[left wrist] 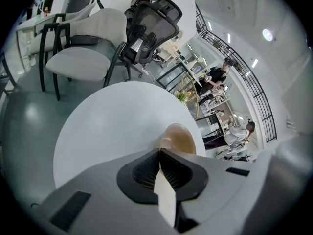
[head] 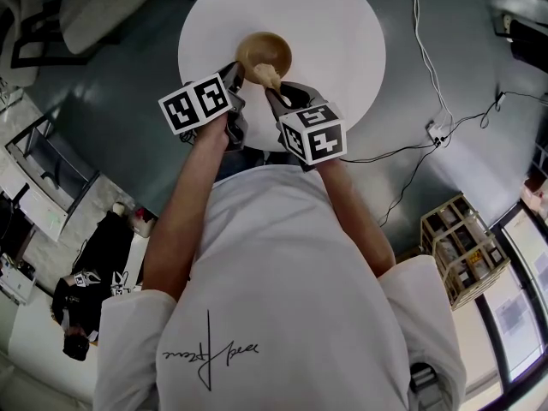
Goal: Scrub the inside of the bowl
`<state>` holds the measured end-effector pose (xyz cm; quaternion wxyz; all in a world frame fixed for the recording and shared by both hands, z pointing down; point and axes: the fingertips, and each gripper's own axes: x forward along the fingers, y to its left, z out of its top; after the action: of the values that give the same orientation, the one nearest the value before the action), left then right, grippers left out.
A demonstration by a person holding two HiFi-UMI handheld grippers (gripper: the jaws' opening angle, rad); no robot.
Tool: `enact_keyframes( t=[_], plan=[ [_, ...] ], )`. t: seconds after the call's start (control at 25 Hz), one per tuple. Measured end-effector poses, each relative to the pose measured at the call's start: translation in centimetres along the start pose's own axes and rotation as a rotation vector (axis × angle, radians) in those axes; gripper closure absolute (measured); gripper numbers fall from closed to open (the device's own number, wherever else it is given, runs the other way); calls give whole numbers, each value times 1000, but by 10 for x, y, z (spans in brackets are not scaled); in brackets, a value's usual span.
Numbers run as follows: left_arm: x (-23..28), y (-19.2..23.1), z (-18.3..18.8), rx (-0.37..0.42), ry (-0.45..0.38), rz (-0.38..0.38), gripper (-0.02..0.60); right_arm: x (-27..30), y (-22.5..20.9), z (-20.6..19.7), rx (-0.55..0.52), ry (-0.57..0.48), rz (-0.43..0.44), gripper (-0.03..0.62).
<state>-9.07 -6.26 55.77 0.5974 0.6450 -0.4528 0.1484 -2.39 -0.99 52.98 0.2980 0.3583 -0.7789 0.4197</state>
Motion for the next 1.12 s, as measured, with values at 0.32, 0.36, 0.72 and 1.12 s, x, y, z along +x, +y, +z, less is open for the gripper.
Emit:
enact_keyframes(
  t=[0.32,0.36,0.72,1.12],
  plan=[
    [0,1,-1,-28,-4,-10,566,4,7,1,-8,3,20,510],
    [0,1,-1,-28,-4,-10,566,4,8,1,-7,3,23,510],
    [2,3,3,-35,-1,-11,566,12,14,6,-1,8,46,510],
    [3,1,2,-38,6,-19,566,11,12,7,6,6,50,510]
  ],
)
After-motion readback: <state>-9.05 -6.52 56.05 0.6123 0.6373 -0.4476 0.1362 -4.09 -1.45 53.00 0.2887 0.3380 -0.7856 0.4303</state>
